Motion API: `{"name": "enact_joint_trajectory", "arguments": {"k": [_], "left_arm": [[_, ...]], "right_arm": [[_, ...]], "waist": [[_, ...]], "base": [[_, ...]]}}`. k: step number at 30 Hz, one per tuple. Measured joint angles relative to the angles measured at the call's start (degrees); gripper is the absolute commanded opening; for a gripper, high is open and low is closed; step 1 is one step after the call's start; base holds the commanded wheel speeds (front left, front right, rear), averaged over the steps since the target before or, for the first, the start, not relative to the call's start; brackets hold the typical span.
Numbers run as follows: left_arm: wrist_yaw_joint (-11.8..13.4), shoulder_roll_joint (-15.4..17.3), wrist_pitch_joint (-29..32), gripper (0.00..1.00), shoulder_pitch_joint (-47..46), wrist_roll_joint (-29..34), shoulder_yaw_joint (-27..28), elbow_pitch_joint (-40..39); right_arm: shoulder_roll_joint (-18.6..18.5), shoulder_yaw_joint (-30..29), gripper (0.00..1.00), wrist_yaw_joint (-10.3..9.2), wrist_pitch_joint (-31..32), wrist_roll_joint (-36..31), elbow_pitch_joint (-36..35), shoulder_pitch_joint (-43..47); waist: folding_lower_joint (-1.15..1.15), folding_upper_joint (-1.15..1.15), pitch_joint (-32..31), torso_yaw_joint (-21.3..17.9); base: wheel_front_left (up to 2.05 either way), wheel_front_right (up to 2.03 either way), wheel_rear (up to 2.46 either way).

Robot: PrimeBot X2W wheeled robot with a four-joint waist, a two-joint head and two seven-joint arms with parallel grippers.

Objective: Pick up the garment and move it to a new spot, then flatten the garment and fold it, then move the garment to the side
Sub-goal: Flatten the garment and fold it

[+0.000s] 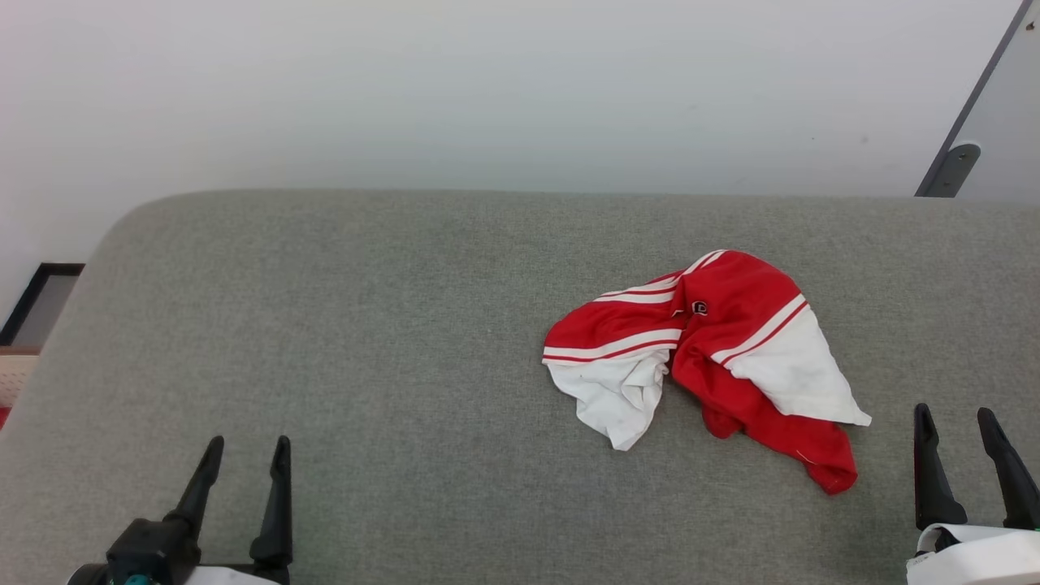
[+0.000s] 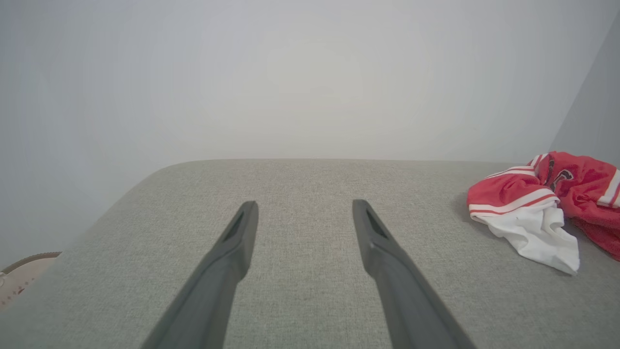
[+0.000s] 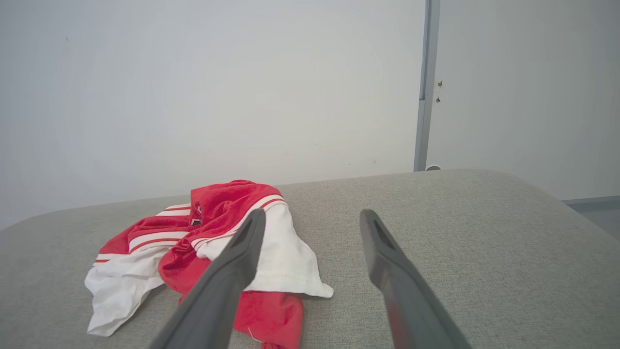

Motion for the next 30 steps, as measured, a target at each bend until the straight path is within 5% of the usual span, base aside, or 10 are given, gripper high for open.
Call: {"name": "enact_joint_trajectory", "arguments": {"k": [10,14,19,25,30], "left_arm": [[-0.93,-1.91,0.0,1.0,-0.1,-0.41,0.56,0.04],[-1.07,0.26,1.0,1.0,-4.08,-1.72,-3.19,0.78],[-1.4,6.62,21.37,1.0,-13.32,-10.43,-17.04,3.89],[-1.4,10.24,47.89,1.0,-21.44,-30.99,-26.27,5.38],[-1.4,9.99,54.62,1.0,-27.67,-37.04,-27.4,8.37]], "right_arm": [[0.34,0.52,1.0,0.0,-0.01,0.42,0.11,-0.01],[0.73,0.12,1.0,0.0,-0.09,0.49,-0.04,0.01],[0.97,0.45,1.0,-0.01,-0.2,0.37,0.02,-0.06],[1.48,2.56,1.0,0.0,-0.25,-0.08,-0.18,-2.54],[2.12,3.23,1.0,0.0,-0.35,0.42,-0.03,-3.78]], "waist": [[0.0,0.0,-0.46,-0.16],[0.0,0.0,-0.21,0.27],[0.0,0.0,-0.32,0.87],[0.0,0.0,0.33,-0.35],[0.0,0.0,2.33,-2.53]], "base": [[0.0,0.0,0.0],[0.0,0.0,0.0],[0.0,0.0,0.0],[0.0,0.0,0.0],[0.0,0.0,0.0]]}}
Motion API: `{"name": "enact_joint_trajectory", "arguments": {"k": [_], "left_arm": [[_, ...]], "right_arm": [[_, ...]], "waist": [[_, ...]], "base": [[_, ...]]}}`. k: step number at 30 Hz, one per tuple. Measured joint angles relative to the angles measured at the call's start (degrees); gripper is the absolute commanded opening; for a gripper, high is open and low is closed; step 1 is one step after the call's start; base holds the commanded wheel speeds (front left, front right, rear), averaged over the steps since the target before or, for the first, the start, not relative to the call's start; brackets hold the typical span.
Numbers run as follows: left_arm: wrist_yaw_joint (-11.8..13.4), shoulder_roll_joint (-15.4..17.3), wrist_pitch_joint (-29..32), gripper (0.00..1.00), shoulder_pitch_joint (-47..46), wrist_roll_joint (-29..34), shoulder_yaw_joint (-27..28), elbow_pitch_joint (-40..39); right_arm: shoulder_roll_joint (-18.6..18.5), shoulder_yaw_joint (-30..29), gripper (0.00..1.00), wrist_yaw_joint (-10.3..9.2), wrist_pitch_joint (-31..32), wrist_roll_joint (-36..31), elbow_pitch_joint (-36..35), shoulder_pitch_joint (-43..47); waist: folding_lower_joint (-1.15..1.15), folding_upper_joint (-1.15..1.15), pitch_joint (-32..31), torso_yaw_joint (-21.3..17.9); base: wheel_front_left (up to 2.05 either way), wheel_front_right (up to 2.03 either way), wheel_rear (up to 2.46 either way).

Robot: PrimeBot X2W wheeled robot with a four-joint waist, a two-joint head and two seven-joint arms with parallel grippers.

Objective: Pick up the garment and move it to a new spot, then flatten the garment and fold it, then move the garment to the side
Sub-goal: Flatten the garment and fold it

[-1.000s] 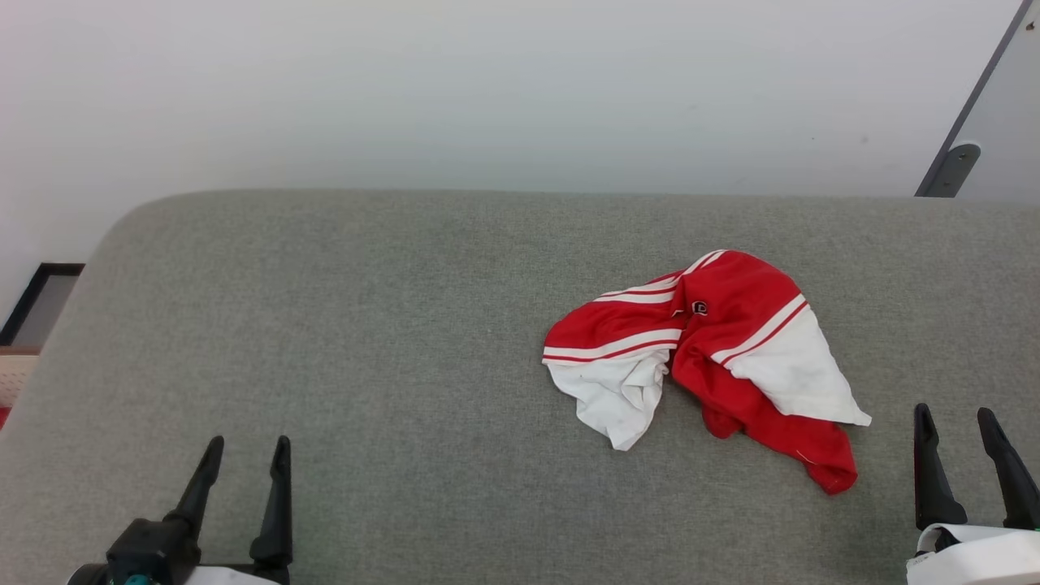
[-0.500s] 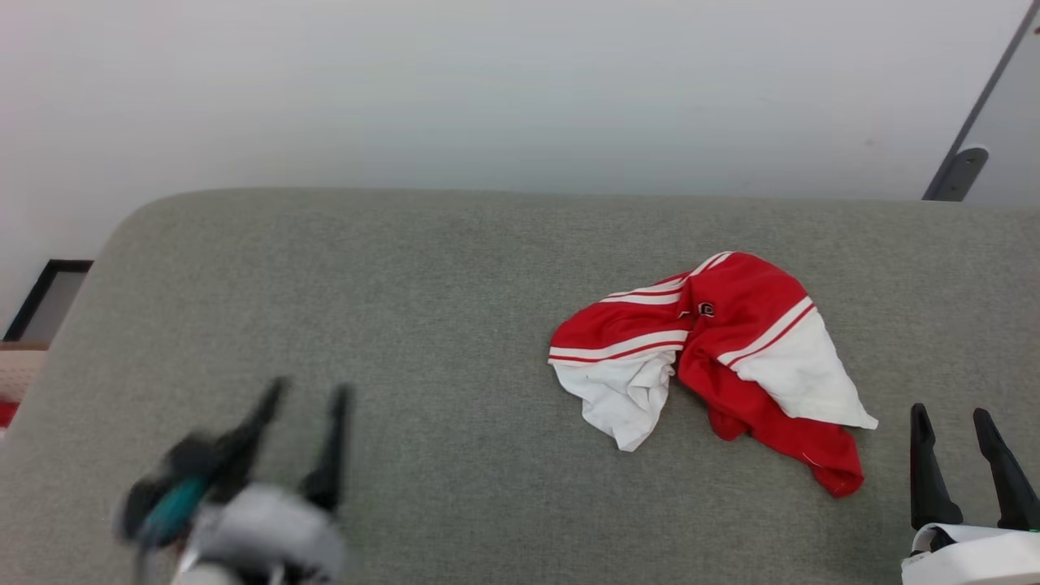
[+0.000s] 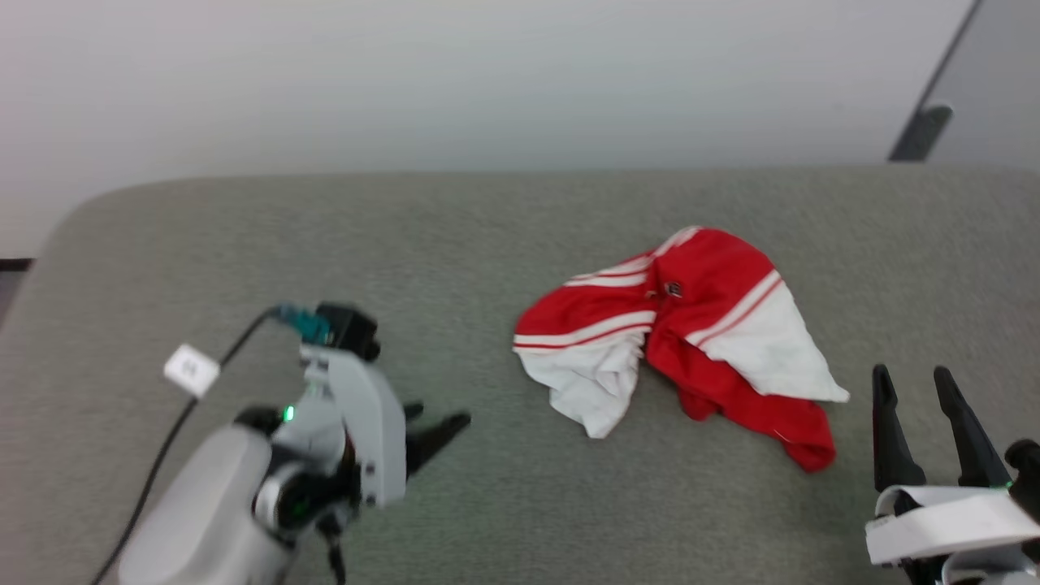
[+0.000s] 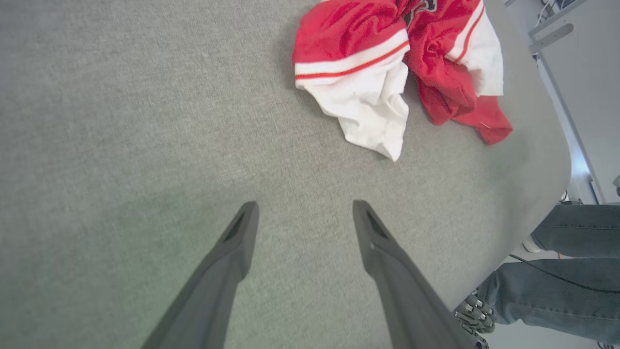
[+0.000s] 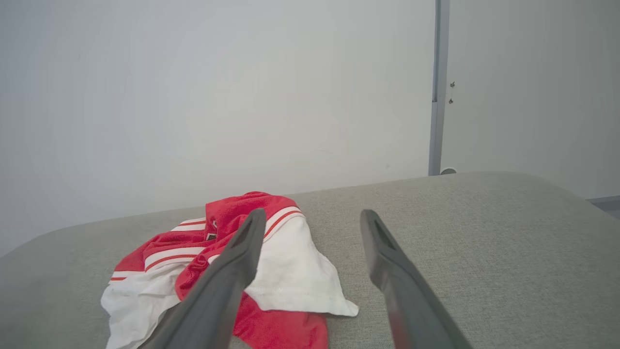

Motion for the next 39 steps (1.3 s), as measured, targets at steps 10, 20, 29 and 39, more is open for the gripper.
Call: {"name": "enact_joint_trajectory", "arguments": {"k": [10,20,29,39], "left_arm": [[0.0,-4.0,2.35,1.0,-12.01,-1.29,-1.76,11.74],[0.0,-3.9,3.23,0.49,-15.84,-6.64,-2.54,18.18],[-0.05,0.89,1.69,0.0,-18.96,-5.99,-5.81,18.95],[1.24,12.84,-2.72,0.0,-26.97,5.54,-8.7,23.14]], "right_arm": [[1.22,0.25,1.0,0.0,-0.25,0.58,0.05,-3.87],[2.96,-0.34,1.0,0.0,-0.26,0.94,-0.94,-4.48],[3.98,-0.7,1.0,-0.01,-0.26,0.94,-1.23,-4.77],[4.47,0.13,1.0,0.0,-0.27,1.44,-1.34,-5.27]], "waist": [[0.0,0.0,5.39,-6.47],[0.0,0.0,10.0,-12.87],[0.0,0.0,12.27,-14.51],[0.0,0.0,12.58,-14.88]], "base": [[0.0,0.0,0.0],[0.0,0.0,0.0],[0.0,0.0,0.0],[0.0,0.0,0.0]]}}
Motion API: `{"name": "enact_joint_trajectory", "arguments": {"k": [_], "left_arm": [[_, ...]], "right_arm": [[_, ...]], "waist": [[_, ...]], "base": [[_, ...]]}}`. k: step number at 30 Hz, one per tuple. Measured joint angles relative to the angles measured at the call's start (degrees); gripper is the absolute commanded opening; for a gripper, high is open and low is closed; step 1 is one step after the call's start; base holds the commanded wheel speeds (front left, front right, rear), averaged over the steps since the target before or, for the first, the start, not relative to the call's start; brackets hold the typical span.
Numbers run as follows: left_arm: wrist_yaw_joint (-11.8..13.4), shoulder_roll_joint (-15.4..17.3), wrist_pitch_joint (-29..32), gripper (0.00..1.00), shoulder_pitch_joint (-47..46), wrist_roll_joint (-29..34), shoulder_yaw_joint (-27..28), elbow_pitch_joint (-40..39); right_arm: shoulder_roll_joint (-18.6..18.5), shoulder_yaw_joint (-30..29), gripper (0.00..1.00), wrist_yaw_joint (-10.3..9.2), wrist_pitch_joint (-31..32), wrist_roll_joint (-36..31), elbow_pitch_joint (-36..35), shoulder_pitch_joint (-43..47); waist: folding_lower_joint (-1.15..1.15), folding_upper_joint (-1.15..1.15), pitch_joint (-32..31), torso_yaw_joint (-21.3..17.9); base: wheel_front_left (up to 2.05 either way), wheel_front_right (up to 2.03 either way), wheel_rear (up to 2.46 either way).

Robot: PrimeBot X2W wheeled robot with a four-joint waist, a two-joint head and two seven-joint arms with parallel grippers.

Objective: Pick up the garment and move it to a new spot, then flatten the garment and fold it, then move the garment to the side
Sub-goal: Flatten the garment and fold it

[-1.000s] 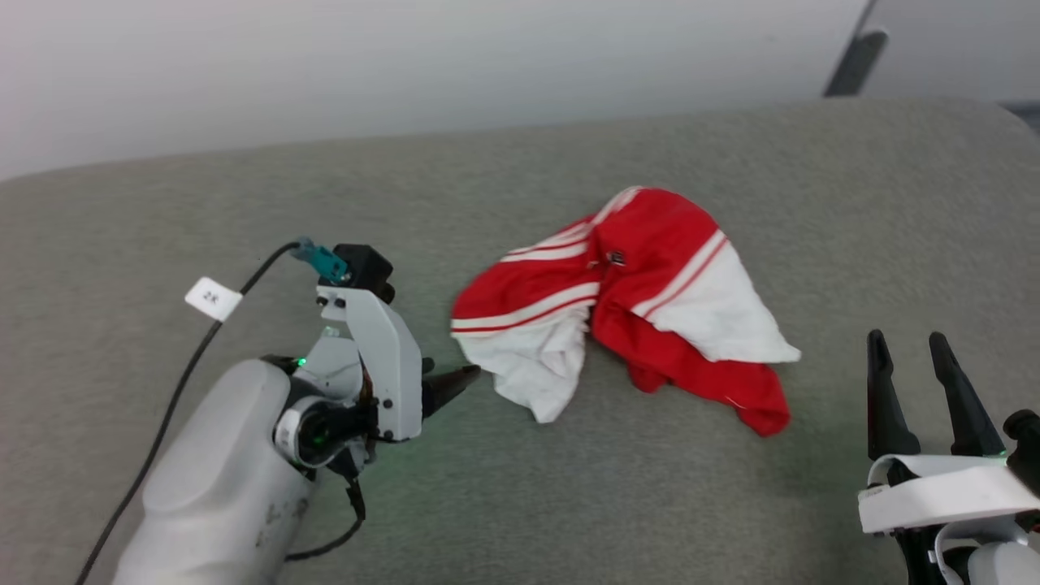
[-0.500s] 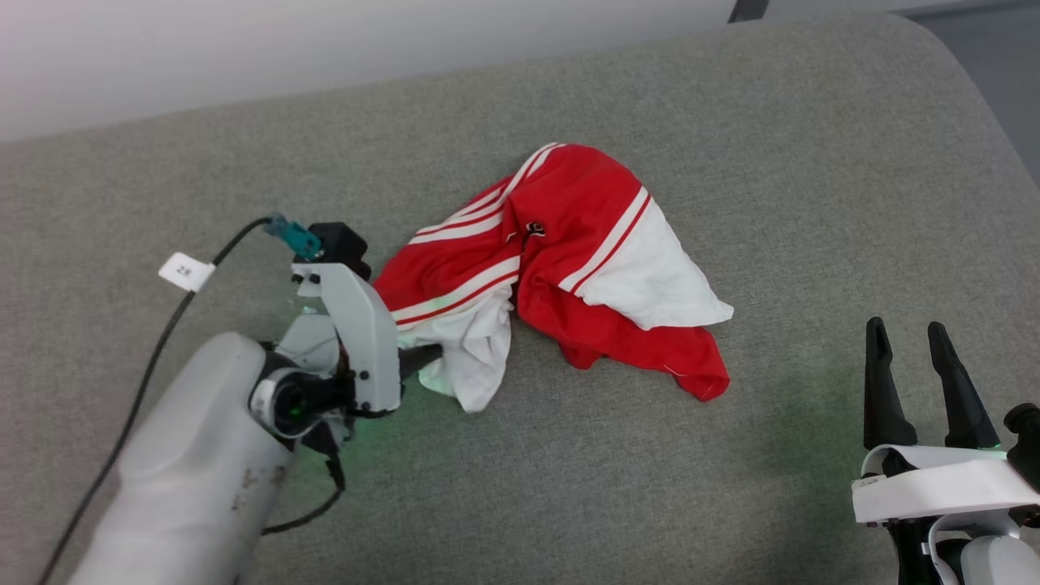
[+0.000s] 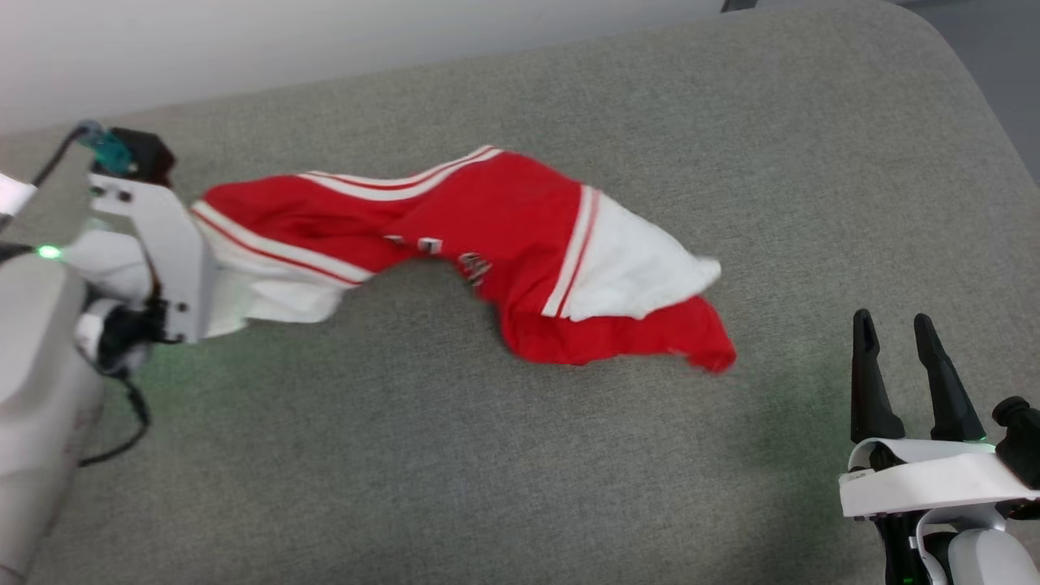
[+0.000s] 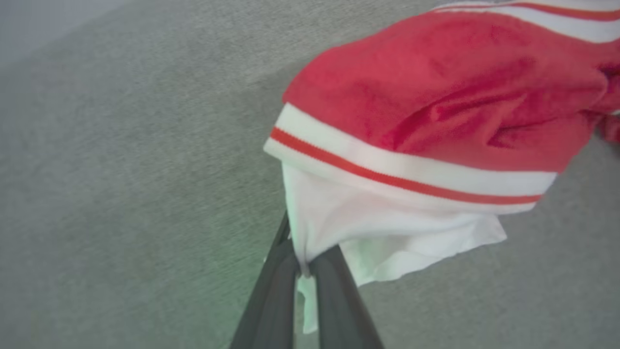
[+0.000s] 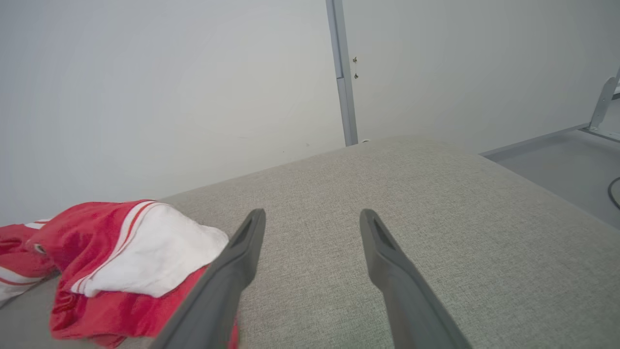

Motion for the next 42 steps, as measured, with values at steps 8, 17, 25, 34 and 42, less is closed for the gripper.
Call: {"name": "enact_joint_trajectory", "arguments": {"k": [8,17,25,34,42], "left_arm": [[1.23,2.65,-0.07,0.0,-2.62,4.71,-2.57,5.26],[1.13,0.48,-8.08,1.0,-2.52,5.09,-2.82,8.93],[1.48,-2.44,-24.63,1.0,2.01,3.97,-0.07,4.48],[6.01,-7.98,-45.82,1.0,15.27,4.79,1.01,-8.8],[12.43,-9.51,-51.67,1.0,26.19,9.89,2.37,-20.03]], "right_arm": [[0.11,0.14,1.0,0.0,0.0,0.25,0.01,-0.17],[-1.92,1.56,1.0,0.0,0.0,-0.93,0.11,-1.79],[-10.04,8.49,1.0,-0.01,3.67,1.05,2.82,-5.23],[-23.25,16.11,1.0,0.0,18.35,9.23,3.23,-14.76],[-33.9,27.44,1.0,0.0,35.15,22.23,5.61,-23.95]], "waist": [[0.0,0.0,0.95,-1.19],[0.0,0.0,1.09,0.04],[0.0,0.0,-0.08,4.39],[0.0,0.0,-1.04,11.08],[0.0,0.0,-0.34,16.75]], "base": [[0.0,0.0,0.0],[0.0,0.0,0.0],[0.0,0.0,0.0],[0.0,0.0,0.0],[0.0,0.0,0.0]]}}
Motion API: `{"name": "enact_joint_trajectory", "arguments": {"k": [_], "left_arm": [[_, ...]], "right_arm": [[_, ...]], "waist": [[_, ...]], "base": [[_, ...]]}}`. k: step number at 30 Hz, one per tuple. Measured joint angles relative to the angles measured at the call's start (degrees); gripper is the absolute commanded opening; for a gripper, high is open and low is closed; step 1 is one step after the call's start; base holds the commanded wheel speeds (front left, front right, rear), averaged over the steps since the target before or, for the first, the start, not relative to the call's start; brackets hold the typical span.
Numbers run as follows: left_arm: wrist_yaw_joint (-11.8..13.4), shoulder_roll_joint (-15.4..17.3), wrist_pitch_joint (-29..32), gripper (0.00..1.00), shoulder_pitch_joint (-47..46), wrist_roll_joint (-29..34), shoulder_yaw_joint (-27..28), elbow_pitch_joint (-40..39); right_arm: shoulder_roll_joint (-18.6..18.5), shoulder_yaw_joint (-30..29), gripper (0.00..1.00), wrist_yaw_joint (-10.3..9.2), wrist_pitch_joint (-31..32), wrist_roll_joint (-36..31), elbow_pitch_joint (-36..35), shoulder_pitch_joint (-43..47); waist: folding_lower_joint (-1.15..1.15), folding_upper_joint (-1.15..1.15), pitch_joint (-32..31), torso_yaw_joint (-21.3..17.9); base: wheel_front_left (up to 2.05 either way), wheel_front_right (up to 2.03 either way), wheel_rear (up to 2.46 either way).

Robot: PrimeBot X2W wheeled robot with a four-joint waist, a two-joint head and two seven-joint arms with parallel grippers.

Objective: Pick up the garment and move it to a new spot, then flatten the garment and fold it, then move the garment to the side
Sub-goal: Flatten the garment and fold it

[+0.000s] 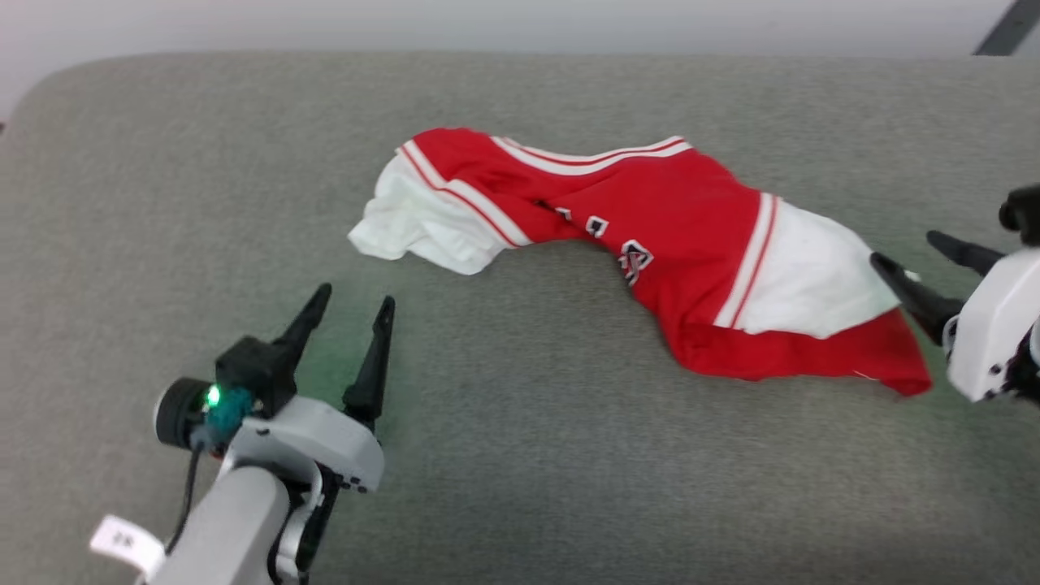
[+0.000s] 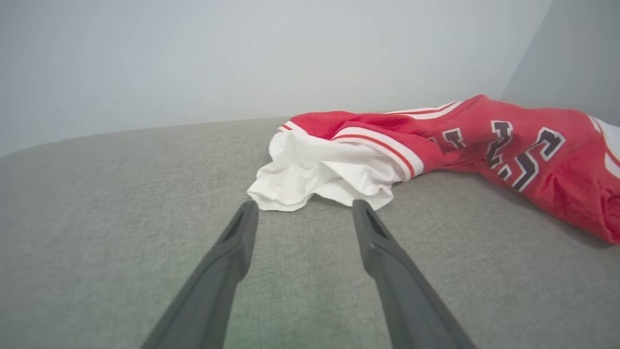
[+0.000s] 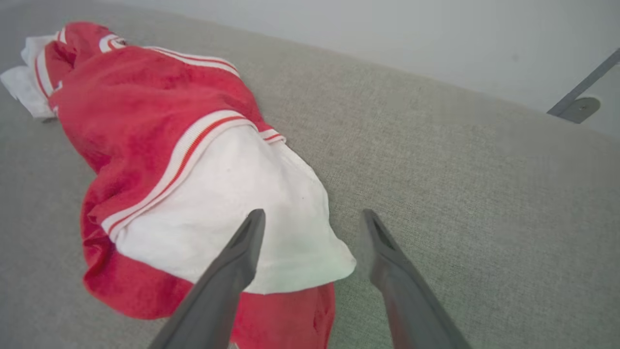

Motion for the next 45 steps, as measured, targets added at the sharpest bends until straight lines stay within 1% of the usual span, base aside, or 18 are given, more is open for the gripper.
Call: {"name": "enact_joint_trajectory", "arguments": {"k": [4,6,10,15,19,21,22,23,24,27,36,41,45], "left_arm": [[2.7,-1.0,-0.18,1.0,3.96,5.58,3.38,-7.68],[2.94,-2.25,-0.22,1.0,6.21,7.5,4.77,-10.73],[2.53,-4.2,-0.22,1.0,9.47,9.96,7.76,-13.88],[0.97,-5.69,-0.22,1.0,11.33,12.54,10.24,-14.28],[-0.37,-6.98,-0.22,1.0,11.87,13.65,12.15,-14.26],[-1.14,-7.47,-0.22,1.0,12.06,14.34,12.74,-14.05],[-1.44,-7.89,-0.22,1.0,12.05,14.49,13.04,-14.03],[-1.72,-8.26,-0.22,1.0,12.05,14.71,13.28,-13.94],[-2.16,-8.62,-0.22,1.0,12.04,15.01,13.48,-13.81],[-2.97,-9.4,-0.22,1.0,11.97,15.85,14.25,-13.4],[-5.04,-11.76,-0.22,1.0,11.86,17.97,16.13,-12.23],[-5.82,-12.7,-0.22,1.0,12.04,18.68,17.16,-11.91],[-6.51,-13.45,-0.22,1.0,12.24,19.46,17.98,-11.96]], "right_arm": [[-4.04,4.71,1.0,0.0,6.78,5.72,1.15,-4.46],[-5.84,6.48,1.0,0.0,9.73,7.58,2.07,-6.34],[-8.11,8.72,1.0,0.0,13.49,9.73,4.3,-9.8],[-8.29,11.31,1.0,-0.01,14.15,11.2,6.42,-12.56],[-8.31,13.76,1.0,0.0,14.03,13.21,6.53,-13.04],[-8.61,14.81,0.49,0.0,13.26,13.68,6.34,-13.26],[-8.87,15.37,0.42,-0.01,13.1,14.29,6.24,-13.5],[-9.07,16.04,0.23,-0.01,13.07,14.84,6.03,-13.76],[-9.2,16.51,0.01,0.0,12.68,15.17,5.9,-13.91],[-9.58,18.07,0.0,0.0,11.96,16.4,5.43,-14.49],[-10.72,20.45,0.0,0.0,6.31,18.04,6.3,-16.66],[-12.59,19.82,0.0,0.0,2.19,19.28,7.59,-17.09],[-14.72,19.02,0.0,0.0,-0.97,18.68,9.88,-17.46]], "waist": [[0.0,0.0,1.14,2.12],[0.0,0.0,1.96,2.95],[0.0,0.0,3.72,4.25],[0.0,0.0,5.63,5.27],[0.0,0.0,6.48,5.49],[0.0,0.0,6.6,5.35],[0.0,0.0,6.65,5.25],[0.0,0.0,6.71,5.16],[0.0,0.0,6.75,5.06],[0.0,0.0,6.91,4.81],[0.0,0.0,6.91,4.05],[0.0,0.0,6.73,3.62],[0.0,0.0,6.99,3.27]], "base": [[0.0,0.0,0.0],[0.0,0.0,0.0],[0.0,0.0,0.0],[0.0,0.0,0.0],[0.0,0.0,0.0],[0.0,0.0,0.0],[0.0,0.0,0.0],[0.0,0.0,0.0],[0.0,0.0,0.0],[0.0,0.0,0.0],[0.0,0.0,0.0],[0.0,0.0,0.0],[0.0,0.0,0.0]]}}
